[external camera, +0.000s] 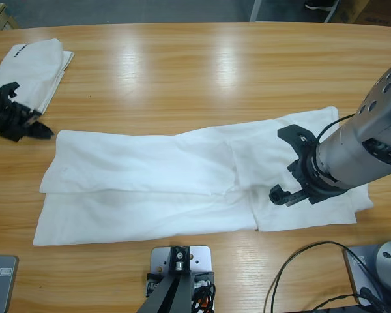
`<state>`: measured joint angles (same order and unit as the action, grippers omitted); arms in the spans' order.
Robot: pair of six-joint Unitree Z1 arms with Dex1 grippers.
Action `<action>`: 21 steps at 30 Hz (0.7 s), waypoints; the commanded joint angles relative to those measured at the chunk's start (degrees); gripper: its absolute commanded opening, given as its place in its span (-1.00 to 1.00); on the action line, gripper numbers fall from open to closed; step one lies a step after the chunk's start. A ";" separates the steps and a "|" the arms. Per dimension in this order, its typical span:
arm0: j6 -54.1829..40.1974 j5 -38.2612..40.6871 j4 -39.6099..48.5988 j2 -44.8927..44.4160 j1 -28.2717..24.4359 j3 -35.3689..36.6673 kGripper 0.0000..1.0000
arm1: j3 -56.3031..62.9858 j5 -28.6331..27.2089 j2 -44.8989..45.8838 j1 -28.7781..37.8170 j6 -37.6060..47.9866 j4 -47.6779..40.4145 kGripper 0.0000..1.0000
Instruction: Fold clothes
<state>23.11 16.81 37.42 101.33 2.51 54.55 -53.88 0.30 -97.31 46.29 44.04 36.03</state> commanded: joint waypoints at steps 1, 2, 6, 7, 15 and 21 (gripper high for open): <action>-2.51 5.36 2.31 -2.15 1.96 -8.61 0.43 | 3.26 2.57 2.07 -0.59 0.44 -1.47 1.00; -2.35 5.36 1.75 -1.29 1.98 -8.87 0.50 | 3.50 2.67 2.11 -0.59 0.44 -1.68 1.00; -2.69 6.84 0.48 1.89 2.06 -10.73 0.58 | 4.14 2.87 2.51 -0.59 0.56 -1.88 1.00; -2.41 6.61 0.29 1.75 2.06 -10.96 0.59 | 4.56 2.87 2.56 -0.59 0.61 -2.23 1.00; 5.08 -1.74 3.10 1.79 6.35 -10.24 0.91 | 8.09 2.87 3.50 -0.59 1.97 -4.57 1.00; 6.15 -5.03 3.01 4.86 13.12 -9.03 0.90 | 8.85 2.87 3.53 -0.59 2.49 -6.11 1.00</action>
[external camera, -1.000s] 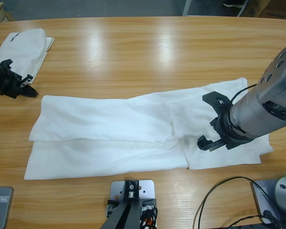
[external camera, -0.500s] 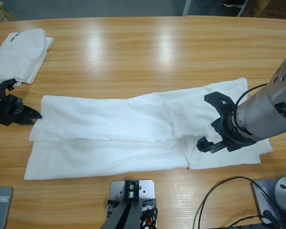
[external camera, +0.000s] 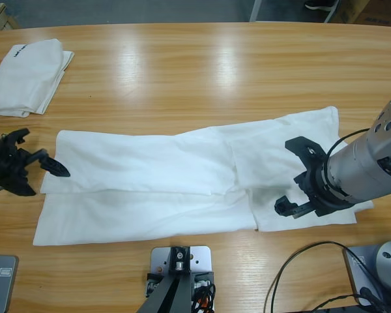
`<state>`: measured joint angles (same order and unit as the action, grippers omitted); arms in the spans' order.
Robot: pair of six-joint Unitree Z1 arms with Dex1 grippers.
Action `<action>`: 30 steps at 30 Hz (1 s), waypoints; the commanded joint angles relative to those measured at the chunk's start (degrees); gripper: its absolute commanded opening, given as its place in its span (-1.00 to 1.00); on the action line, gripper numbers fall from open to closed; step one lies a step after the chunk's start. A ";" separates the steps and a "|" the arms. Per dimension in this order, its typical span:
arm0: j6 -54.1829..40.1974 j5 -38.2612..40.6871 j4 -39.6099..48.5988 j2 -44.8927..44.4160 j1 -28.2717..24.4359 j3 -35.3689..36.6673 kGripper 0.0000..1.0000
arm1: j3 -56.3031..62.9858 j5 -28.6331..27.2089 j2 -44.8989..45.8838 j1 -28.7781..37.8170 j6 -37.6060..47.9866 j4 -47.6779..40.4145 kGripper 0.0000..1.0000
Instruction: Fold clothes
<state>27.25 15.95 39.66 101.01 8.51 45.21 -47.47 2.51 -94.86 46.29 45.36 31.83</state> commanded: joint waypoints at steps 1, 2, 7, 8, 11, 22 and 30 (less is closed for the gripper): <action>2.00 -4.15 0.77 4.99 7.13 0.32 0.89 | 2.47 0.66 1.07 -0.59 1.22 -2.05 1.00; 1.86 -4.01 0.77 4.88 7.13 0.32 0.89 | 2.50 0.66 1.00 -0.59 1.26 -2.19 1.00; 1.76 -2.82 -2.23 4.81 7.13 -0.73 0.88 | 2.65 0.69 0.91 -0.59 1.31 -2.79 1.00; 1.92 -2.47 -2.74 4.88 7.13 -0.80 0.88 | 2.70 0.75 0.91 -0.59 1.31 -2.82 1.00; 2.20 -1.06 -3.82 5.23 7.13 -0.82 0.88 | 3.00 0.75 1.08 -0.59 1.40 -2.82 1.00; 5.59 2.54 -13.20 6.36 9.33 -5.62 0.54 | 3.58 0.92 0.63 -0.59 1.57 -3.69 1.00; 2.67 4.20 -12.90 3.55 9.86 -4.32 -1.00 | 3.61 1.54 -1.20 -0.59 1.84 -4.32 1.00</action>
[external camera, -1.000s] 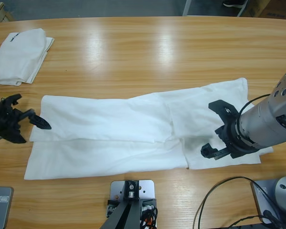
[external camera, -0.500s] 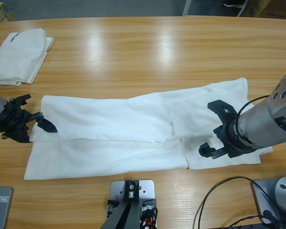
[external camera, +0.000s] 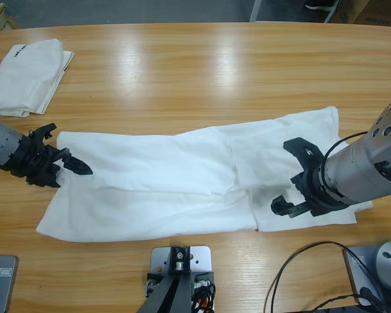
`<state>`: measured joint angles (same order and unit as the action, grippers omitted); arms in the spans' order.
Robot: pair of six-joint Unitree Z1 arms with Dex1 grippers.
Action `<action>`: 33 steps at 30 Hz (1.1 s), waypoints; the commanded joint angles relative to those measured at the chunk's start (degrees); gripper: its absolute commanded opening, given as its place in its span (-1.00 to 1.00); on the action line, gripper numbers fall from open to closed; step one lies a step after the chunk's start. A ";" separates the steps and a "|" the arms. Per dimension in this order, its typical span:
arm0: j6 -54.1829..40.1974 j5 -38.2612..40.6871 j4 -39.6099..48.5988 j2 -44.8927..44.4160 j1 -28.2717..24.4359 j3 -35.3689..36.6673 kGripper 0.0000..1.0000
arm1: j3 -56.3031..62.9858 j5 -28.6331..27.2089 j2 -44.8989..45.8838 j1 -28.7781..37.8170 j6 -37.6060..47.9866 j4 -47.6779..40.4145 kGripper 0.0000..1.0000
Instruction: Fold clothes
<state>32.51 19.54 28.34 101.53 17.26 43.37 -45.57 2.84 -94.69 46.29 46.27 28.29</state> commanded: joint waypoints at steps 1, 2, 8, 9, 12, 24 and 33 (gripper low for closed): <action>-2.47 0.41 -1.55 2.51 1.11 -2.84 -1.00 | 1.64 1.20 -1.37 -0.59 0.93 -0.78 1.00; -2.52 0.47 -1.53 2.62 1.11 -2.86 -1.00 | 1.62 1.20 -1.43 -0.59 0.93 -0.85 1.00; -1.85 -0.41 -0.29 0.48 1.54 -1.87 -1.00 | 1.53 1.55 -1.69 -0.59 0.97 -0.91 1.00; -1.43 -2.33 1.30 -1.02 1.54 -1.12 -1.00 | 1.59 1.55 -1.60 -0.59 0.95 -0.87 1.00; -1.08 -7.74 6.83 -4.27 -1.17 1.93 -1.00 | 1.59 1.55 -2.09 -0.59 0.93 -0.94 1.00; -7.32 -9.48 26.22 -12.04 -21.60 13.67 -1.00 | 1.67 1.29 -3.34 -0.59 1.39 -1.98 1.00; -12.49 -10.84 32.43 -11.86 -23.83 16.69 -1.00 | 1.76 1.46 -3.89 -0.59 1.99 -2.45 1.00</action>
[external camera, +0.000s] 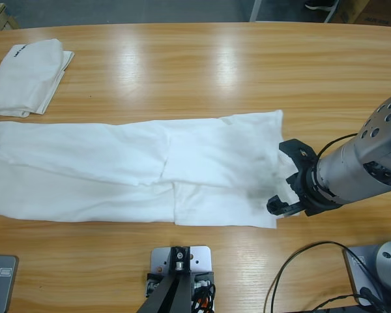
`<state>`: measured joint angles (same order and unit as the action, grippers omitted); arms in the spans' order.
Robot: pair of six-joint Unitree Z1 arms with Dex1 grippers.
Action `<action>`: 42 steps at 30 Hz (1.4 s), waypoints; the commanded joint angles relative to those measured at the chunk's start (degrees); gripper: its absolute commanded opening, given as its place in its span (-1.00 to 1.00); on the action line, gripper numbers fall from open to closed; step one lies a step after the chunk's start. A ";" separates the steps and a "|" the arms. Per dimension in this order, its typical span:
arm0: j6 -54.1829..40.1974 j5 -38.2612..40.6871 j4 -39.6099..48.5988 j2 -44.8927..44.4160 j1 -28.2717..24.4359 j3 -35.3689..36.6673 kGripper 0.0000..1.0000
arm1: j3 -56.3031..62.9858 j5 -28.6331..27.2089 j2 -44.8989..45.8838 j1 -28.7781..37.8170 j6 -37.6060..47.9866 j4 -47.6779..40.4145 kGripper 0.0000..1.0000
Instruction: Fold clothes
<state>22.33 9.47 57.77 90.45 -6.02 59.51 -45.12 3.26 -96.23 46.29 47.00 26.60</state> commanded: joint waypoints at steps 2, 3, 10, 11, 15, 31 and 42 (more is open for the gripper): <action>-0.27 -0.77 4.46 -0.86 3.28 3.49 -1.00 | 1.83 1.04 -2.42 -0.58 1.34 -0.76 1.00; 1.68 -0.65 5.06 -0.70 6.18 5.53 -1.00 | 2.06 1.04 -2.47 -0.58 1.34 -0.76 1.00; 12.40 0.20 8.33 5.07 24.60 19.54 -1.00 | 2.16 1.08 1.63 -0.58 1.34 0.01 1.00; 13.10 0.20 8.92 6.00 26.47 21.45 -1.00 | 2.15 1.03 2.15 -0.62 1.30 0.30 1.00; 15.83 0.20 11.21 10.43 33.38 30.94 -1.00 | 2.25 0.87 2.63 -1.04 1.04 0.74 1.00; 21.17 3.17 27.94 38.54 51.46 81.34 -1.00 | 2.16 0.69 6.13 -13.20 -6.59 2.14 1.00; 23.35 5.65 35.34 48.82 59.23 100.22 -1.00 | 1.83 0.52 4.40 -14.12 -7.10 1.88 1.00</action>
<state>44.24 13.27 86.20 132.11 48.98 149.51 -44.30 3.27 -90.79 32.75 40.64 27.97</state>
